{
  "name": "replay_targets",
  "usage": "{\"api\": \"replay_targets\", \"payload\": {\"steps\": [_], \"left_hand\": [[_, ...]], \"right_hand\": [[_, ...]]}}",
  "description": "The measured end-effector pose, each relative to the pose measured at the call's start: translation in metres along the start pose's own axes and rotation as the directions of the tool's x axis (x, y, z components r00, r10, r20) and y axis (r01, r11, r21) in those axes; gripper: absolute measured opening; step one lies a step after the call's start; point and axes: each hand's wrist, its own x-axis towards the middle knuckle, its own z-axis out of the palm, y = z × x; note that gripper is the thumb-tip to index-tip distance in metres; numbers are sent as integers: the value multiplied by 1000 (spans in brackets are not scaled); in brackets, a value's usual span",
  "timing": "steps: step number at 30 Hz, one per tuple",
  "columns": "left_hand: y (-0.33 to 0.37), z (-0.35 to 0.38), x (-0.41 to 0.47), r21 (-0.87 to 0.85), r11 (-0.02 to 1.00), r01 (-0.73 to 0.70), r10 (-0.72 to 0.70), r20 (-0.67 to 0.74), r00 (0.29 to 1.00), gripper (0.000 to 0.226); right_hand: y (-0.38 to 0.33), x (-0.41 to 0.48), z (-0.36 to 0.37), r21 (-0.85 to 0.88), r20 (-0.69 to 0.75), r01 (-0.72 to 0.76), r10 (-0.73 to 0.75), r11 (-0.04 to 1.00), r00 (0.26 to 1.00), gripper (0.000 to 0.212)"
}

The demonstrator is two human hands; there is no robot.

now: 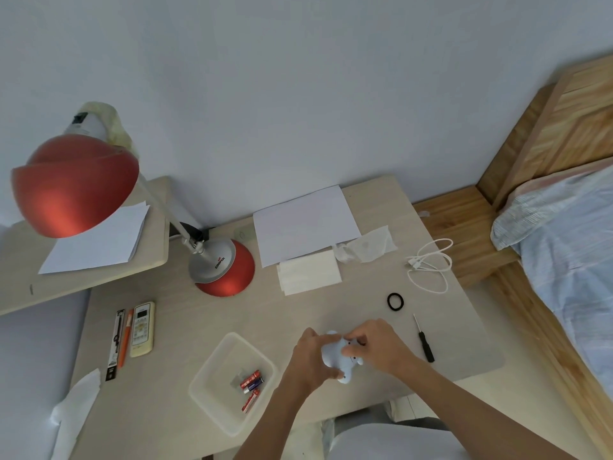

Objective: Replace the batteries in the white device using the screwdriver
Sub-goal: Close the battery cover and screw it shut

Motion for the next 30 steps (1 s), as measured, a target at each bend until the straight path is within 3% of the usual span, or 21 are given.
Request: {"api": "replay_targets", "payload": {"steps": [12,15,17,19,23,30], "left_hand": [[2,-1,4,97,995,-12,7,49,999,89],[3,-3,8,133,991,-19,9,80,997,91],[5,-5,10,152,988,-23,6,106,994,91],[7,-9,12,165,986,-23,2,128,992,91],[13,-15,18,162,987,-1,-26,164,986,94],[21,-19,18,158,987,43,-70,167,984,93]], "right_hand": [[-4,-11,-4,-40,-4,8,-8,999,1000,31],[12,-25,-13,-64,-222,-98,82,993,972,18],[30,-34,-26,-154,-440,-221,134,963,888,29],[46,-42,-42,-256,-551,-358,169,898,817,27],[67,-49,-53,-369,-553,-551,300,748,778,29],[57,-47,-49,-467,-433,-545,357,696,828,9]]}}
